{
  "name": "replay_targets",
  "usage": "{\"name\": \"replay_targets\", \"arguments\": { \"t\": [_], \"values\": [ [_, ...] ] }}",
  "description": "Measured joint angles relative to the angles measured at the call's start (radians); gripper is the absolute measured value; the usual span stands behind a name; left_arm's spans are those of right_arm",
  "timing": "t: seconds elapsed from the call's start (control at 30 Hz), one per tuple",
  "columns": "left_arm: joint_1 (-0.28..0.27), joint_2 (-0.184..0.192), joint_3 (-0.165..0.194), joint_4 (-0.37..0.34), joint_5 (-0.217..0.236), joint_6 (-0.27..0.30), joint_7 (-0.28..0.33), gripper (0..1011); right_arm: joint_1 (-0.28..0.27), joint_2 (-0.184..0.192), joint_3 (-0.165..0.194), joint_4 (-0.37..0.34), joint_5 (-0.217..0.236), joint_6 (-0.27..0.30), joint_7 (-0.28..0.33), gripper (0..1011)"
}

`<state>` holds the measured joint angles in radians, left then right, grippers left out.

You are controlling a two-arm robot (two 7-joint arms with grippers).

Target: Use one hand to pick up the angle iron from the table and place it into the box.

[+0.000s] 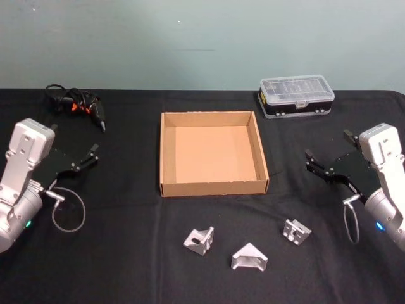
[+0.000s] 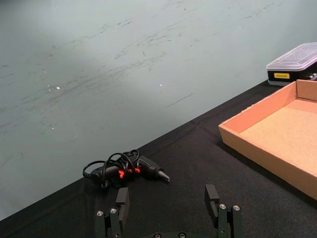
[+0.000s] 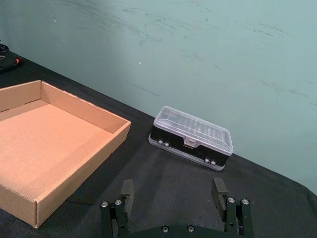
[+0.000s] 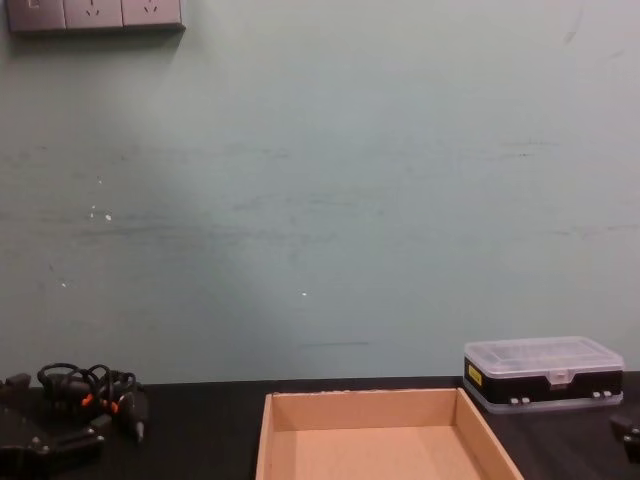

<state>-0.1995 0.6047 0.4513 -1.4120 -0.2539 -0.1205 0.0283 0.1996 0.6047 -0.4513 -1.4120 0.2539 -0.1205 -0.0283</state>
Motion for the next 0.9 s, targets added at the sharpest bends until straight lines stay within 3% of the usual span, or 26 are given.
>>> {"name": "replay_targets", "arguments": {
  "t": [0.9],
  "values": [
    [0.0,0.0,0.0,0.0,0.0,0.0,0.0,1000,0.0,0.0,0.0,0.0,0.0,0.0,0.0,1000]
  ]
}}
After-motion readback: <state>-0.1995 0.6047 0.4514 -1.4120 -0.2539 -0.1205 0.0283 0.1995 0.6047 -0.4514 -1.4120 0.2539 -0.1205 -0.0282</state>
